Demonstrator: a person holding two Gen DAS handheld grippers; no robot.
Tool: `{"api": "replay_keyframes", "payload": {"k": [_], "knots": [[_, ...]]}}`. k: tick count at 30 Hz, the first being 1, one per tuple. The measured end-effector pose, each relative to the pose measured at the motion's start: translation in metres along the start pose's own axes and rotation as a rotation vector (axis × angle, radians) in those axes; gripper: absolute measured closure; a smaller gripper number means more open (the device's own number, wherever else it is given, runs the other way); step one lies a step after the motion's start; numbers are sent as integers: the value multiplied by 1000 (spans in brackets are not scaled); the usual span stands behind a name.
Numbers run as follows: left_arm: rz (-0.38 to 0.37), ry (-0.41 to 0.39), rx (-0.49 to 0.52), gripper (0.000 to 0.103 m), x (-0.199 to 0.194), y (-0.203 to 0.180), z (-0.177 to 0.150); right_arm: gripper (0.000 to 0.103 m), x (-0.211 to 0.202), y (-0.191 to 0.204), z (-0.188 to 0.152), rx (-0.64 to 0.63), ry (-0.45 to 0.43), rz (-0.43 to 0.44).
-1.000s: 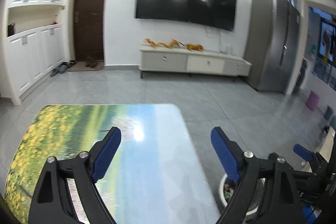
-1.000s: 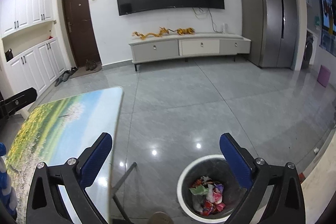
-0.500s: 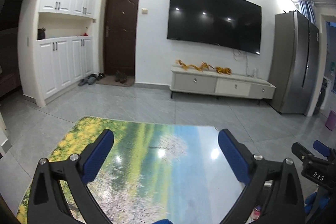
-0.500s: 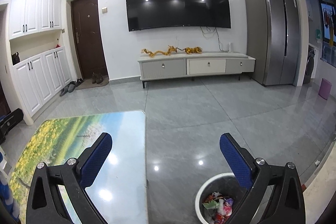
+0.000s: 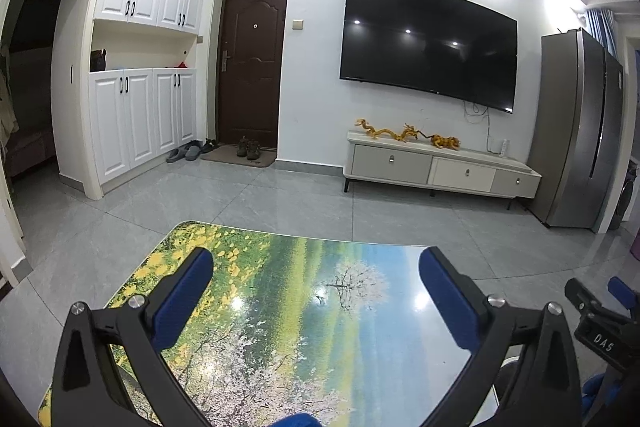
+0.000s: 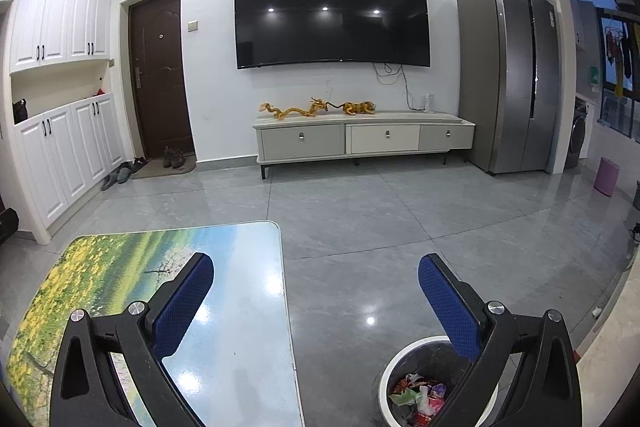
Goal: Collect trash
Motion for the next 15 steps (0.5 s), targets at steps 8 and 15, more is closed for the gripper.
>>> {"api": "replay_keyframes", "payload": {"k": [8, 15], "knots": [[15, 0, 14, 0, -3, -1, -9, 0, -1, -6, -15, 7, 12, -23], [-20, 13, 46, 0, -14, -11, -22, 0, -10, -15, -23, 3, 7, -47]]}}
Point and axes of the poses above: each gripper's, at about its wrist camera, not at the fingertips, and x roughly the way its jaws point, y to its left, z to its top, the point moved 9 cm from there along x, roughly the way its jaws point, and after that the axes turned 1 degree about -y, right-handed, at the moved point
